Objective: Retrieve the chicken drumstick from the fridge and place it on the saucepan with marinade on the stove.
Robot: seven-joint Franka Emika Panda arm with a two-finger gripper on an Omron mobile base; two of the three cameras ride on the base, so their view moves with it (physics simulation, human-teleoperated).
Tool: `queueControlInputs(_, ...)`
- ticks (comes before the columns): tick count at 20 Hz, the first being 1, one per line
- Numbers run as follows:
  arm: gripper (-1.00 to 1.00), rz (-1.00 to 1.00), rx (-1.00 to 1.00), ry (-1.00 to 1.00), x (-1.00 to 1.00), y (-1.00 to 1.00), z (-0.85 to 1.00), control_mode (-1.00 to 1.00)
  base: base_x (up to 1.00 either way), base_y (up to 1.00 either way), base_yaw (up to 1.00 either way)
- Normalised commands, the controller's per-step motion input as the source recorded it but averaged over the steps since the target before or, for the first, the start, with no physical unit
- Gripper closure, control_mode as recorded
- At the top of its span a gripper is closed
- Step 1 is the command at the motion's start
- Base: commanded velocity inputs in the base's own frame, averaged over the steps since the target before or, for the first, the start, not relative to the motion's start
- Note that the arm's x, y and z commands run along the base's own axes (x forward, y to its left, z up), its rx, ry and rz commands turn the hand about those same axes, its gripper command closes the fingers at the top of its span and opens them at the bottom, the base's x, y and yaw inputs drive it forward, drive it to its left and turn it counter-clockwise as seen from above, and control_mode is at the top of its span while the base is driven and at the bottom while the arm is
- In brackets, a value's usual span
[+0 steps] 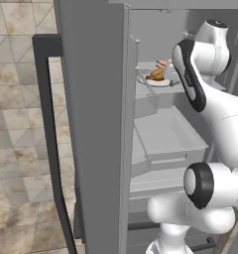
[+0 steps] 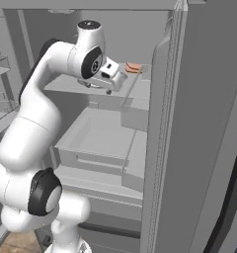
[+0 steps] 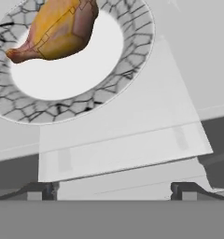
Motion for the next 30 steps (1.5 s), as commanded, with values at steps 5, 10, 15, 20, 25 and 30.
queueControlInputs(5, -1.00, 0.00, 0.00, 0.01, 0.39, 0.16, 0.00, -1.00, 0.00, 0.00, 0.00)
queueControlInputs(10, -1.00, -0.01, 0.01, 0.07, 0.52, 0.06, 0.00, -1.00, 0.00, 0.00, 0.00)
queueControlInputs(15, -1.00, -0.05, 0.00, 0.09, 0.45, 0.00, 0.01, -1.00, 0.00, 0.00, 0.00)
queueControlInputs(20, -1.00, -0.08, 0.00, 0.09, 0.38, 0.03, 0.00, -1.00, 0.00, 0.00, 0.00)
queueControlInputs(25, -1.00, -0.11, 0.00, 0.01, 0.41, 0.10, 0.00, -1.00, 0.00, 0.00, 0.00)
queueControlInputs(30, -1.00, -0.10, 0.00, 0.00, 0.20, 0.00, 0.00, -1.00, 0.00, 0.00, 0.00)
